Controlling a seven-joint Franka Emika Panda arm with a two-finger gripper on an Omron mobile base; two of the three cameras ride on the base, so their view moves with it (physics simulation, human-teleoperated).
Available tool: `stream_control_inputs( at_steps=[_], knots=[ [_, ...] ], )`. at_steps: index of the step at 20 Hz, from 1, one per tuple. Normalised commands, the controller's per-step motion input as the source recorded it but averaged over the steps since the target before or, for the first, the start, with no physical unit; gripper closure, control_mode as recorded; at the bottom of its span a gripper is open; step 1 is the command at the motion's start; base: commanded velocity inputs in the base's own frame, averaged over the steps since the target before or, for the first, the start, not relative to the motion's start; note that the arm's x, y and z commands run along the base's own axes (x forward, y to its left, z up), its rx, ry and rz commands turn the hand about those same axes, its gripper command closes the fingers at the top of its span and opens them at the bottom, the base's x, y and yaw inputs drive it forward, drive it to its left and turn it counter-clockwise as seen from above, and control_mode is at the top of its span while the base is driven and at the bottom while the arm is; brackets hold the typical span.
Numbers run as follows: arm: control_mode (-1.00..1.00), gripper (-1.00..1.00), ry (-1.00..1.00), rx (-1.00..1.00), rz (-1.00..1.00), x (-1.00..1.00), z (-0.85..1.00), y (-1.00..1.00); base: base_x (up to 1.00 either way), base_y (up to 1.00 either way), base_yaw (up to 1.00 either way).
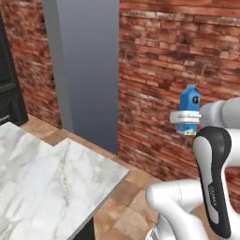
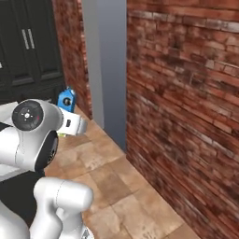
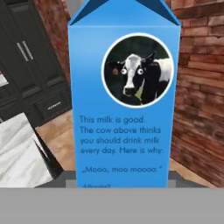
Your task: Take a sugar cube from the saucer and place it inside the coffee. Then, grab milk from the fridge and place it next to the coffee on the counter to sweeten the coffee.
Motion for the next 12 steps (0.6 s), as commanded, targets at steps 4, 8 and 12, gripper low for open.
stream_control_inputs(
  at_steps=[4, 8, 12],
  knots=[
    [1.0, 1.0, 0.0, 0.0, 0.0, 0.0, 0.0, 0.0, 1.0, -0.6, 0.07],
    [1.0, 1.0, 0.0, 0.0, 0.0, 0.0, 0.0, 0.0, 1.0, -0.3, 0.26],
    [1.0, 1.0, 0.0, 0.0, 0.0, 0.0, 0.0, 0.0, 1.0, 0.0, 0.53]
  ],
)
